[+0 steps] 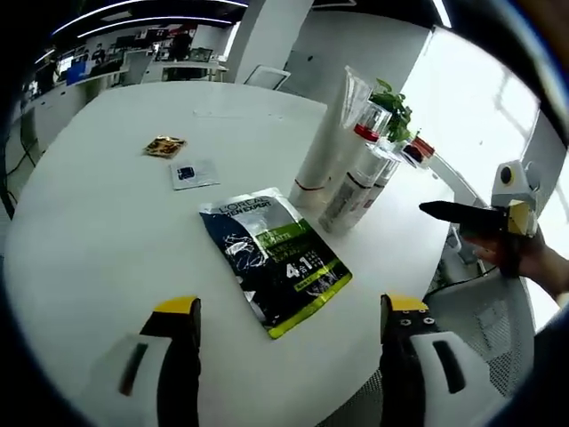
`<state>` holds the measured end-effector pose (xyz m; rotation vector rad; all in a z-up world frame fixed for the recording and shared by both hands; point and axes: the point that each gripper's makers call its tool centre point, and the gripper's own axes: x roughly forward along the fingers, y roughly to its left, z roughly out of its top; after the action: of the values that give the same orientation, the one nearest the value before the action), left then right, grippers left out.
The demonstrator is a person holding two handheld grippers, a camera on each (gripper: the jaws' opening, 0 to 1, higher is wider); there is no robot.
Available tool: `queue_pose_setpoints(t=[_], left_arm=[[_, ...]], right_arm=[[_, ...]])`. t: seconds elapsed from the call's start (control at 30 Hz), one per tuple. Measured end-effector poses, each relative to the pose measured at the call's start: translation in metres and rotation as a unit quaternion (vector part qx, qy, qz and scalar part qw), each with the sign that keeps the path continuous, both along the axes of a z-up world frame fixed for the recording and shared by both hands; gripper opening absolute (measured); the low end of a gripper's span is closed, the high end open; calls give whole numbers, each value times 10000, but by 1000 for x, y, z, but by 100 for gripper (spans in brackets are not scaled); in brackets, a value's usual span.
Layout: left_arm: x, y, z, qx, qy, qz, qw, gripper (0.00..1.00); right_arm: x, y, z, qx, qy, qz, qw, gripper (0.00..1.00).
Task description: Arrange the skincare products in the storage area until every visible bottle or jar stands upright without overlapping.
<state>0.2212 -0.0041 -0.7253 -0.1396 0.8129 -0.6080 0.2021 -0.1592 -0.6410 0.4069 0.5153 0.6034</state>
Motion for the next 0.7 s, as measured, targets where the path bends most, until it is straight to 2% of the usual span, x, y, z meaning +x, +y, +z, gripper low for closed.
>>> queue_pose_setpoints(t=[0.17, 0.23, 0.37, 0.6, 0.63, 0.7], left_arm=[[-6, 10, 4, 28, -34, 80, 10000, 87], [-5, 13, 6, -74, 42, 143, 9999, 93], [-9, 24, 20, -179, -119, 273, 9994, 99], [-14, 48, 22, -126, -229, 423, 9988, 99], [-15, 54, 25, -102, -351, 483, 9982, 99], [-18, 59, 28, -53, -395, 519, 9979, 99]], right_arm=[[-3, 4, 0, -4, -3, 109, 9999, 100], [-3, 5, 0, 3, 0, 141, 9999, 100], [-6, 8, 0, 20, 15, 224, 9997, 100], [-8, 12, -2, 55, 64, 341, 9994, 100], [-9, 13, -2, 55, 68, 373, 9993, 100], [-9, 14, -2, 58, 76, 401, 9992, 100]])
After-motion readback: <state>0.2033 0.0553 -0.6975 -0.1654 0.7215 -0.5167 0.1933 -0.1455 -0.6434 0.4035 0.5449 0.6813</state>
